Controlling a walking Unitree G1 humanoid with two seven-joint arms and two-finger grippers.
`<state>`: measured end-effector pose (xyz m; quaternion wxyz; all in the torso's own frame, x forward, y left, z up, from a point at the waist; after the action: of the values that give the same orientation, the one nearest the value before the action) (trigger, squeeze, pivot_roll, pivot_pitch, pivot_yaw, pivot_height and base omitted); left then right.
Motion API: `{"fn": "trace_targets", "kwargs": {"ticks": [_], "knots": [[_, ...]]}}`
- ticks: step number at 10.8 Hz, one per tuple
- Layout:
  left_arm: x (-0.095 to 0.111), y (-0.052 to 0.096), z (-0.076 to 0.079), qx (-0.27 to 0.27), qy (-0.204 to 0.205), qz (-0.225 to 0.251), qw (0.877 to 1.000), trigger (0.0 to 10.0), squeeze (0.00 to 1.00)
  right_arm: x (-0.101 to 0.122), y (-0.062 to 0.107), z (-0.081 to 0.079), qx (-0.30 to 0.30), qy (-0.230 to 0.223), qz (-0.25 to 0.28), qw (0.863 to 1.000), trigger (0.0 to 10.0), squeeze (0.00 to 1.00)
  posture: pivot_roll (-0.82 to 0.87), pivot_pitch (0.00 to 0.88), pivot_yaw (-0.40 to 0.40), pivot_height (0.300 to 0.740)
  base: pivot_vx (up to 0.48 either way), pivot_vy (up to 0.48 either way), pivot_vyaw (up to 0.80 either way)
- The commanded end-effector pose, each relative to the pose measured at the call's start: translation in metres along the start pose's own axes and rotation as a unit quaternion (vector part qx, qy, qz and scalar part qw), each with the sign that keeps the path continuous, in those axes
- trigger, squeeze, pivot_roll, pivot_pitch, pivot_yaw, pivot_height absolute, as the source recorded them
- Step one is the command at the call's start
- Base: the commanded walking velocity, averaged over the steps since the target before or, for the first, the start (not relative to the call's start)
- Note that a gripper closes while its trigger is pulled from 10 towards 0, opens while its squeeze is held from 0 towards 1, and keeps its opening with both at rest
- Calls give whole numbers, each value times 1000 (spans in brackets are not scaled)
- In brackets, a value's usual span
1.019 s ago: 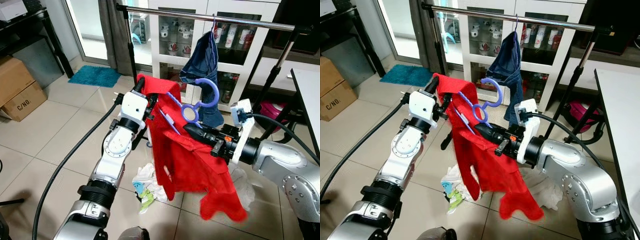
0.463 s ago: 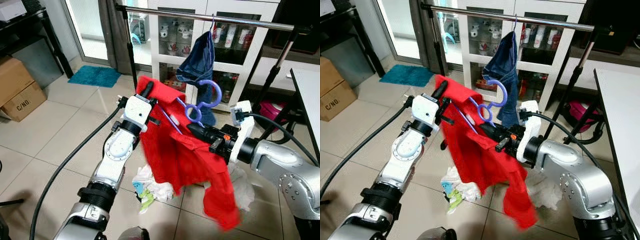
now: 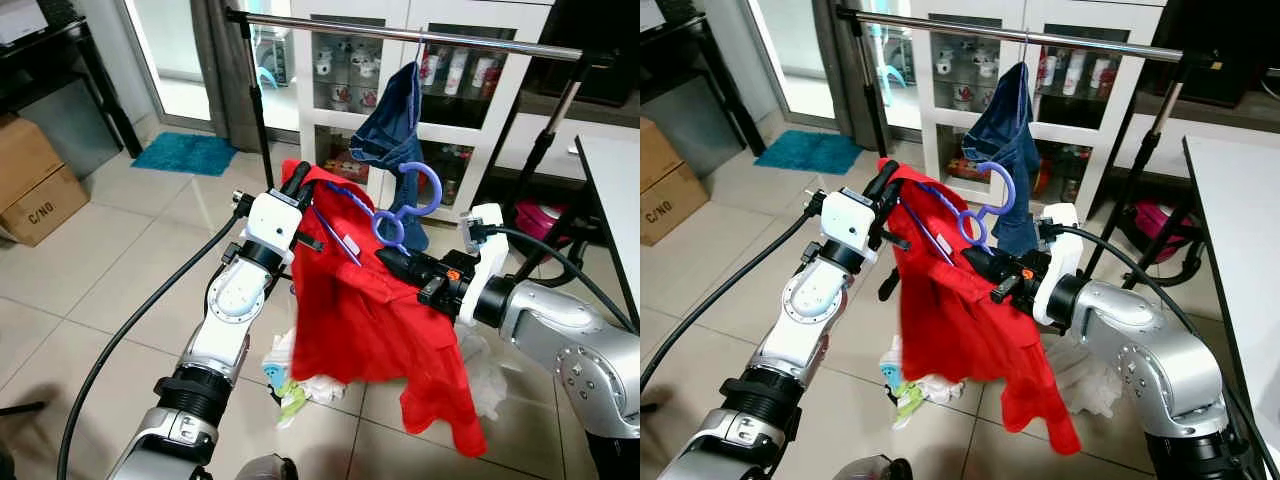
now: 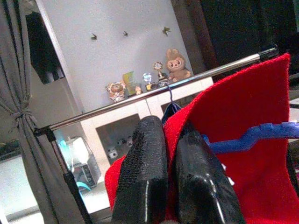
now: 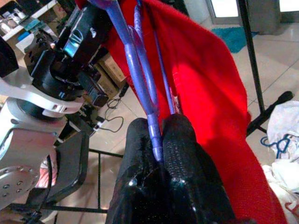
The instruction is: Hang hanger
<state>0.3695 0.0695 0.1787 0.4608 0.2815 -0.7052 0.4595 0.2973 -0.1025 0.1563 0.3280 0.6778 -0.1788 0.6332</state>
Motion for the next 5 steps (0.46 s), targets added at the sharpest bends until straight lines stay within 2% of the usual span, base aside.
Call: {"fn": "trace_targets", "kwargs": {"ticks": [1, 5], "knots": [[7, -1, -3, 2, -2, 15, 1000, 0, 0, 5, -2, 0, 1, 7, 3, 1000, 10000, 0, -88, 0, 74, 740, 0, 0, 0], [7, -1, -3, 2, -2, 15, 1000, 0, 0, 5, -2, 0, 1, 7, 3, 1000, 10000, 0, -88, 0, 74, 740, 0, 0, 0]]}}
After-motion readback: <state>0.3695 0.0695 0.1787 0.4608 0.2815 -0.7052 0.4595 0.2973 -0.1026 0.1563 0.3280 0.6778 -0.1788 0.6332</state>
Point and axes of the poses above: a point about 5 cm out from each wrist's last joint towards the gripper, its own y axis pointing back from the gripper into the wrist, its own x axis along the axis of the wrist's last joint, z = x × y, the point moved 6 cm from there along -y, pointing out of the wrist towards the gripper, and after that the axes turned 11 degrees about y, right-handed, at the moved point
